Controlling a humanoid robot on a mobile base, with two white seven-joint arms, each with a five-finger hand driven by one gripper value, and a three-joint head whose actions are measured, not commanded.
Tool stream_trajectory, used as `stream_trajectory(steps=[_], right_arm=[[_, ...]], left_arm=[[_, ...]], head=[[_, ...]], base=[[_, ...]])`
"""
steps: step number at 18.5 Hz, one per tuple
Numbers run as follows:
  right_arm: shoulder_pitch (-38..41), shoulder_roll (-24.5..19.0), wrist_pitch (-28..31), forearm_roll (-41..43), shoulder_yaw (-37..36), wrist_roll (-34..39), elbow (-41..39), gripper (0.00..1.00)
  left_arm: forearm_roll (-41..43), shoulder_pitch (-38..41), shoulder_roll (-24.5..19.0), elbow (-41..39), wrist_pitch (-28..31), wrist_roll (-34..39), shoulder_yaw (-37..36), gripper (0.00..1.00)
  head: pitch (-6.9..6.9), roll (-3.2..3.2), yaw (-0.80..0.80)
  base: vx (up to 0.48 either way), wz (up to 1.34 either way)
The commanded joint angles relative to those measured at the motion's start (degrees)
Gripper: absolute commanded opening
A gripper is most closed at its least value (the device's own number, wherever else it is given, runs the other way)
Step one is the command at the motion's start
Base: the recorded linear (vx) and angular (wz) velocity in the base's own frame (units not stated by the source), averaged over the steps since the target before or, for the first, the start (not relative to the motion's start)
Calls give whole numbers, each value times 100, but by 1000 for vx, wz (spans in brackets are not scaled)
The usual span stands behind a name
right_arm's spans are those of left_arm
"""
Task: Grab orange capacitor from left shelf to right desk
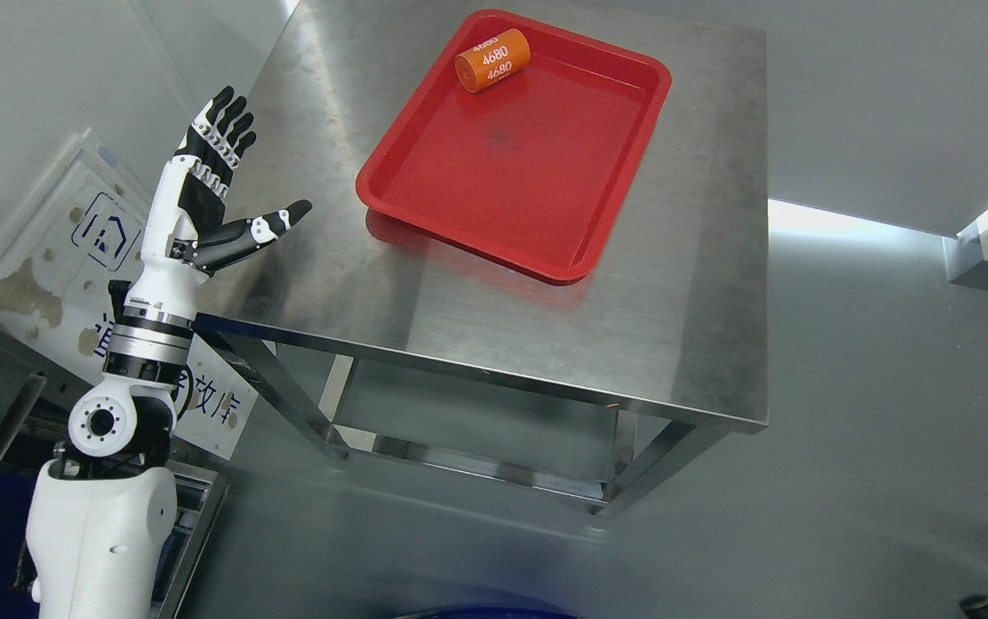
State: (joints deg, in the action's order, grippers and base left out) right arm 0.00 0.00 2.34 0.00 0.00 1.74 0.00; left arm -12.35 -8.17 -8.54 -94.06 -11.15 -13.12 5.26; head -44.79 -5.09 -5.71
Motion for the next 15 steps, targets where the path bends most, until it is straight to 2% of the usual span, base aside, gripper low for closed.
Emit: stream_trajectory(steps=[1,3,6,15], right_arm=[[193,100,-6,0,-70,2,-132,100],[193,100,-6,0,-62,11,-132,100],[193,100,-6,0,-62,2,-132,100],[193,100,-6,0,-62,2,-132,100]], left_arm=[[128,-228,596,-42,542,335,527,100],[258,-255,754,-42,728,538,608,100],[1215,-229,754,-16,729,819,634,100],[1218,-202,754,-16,737,961,626,100]], head=[[0,0,0],[0,0,0],[0,0,0],[0,0,0]], base=[[0,0],[0,0],[0,0],[0,0]])
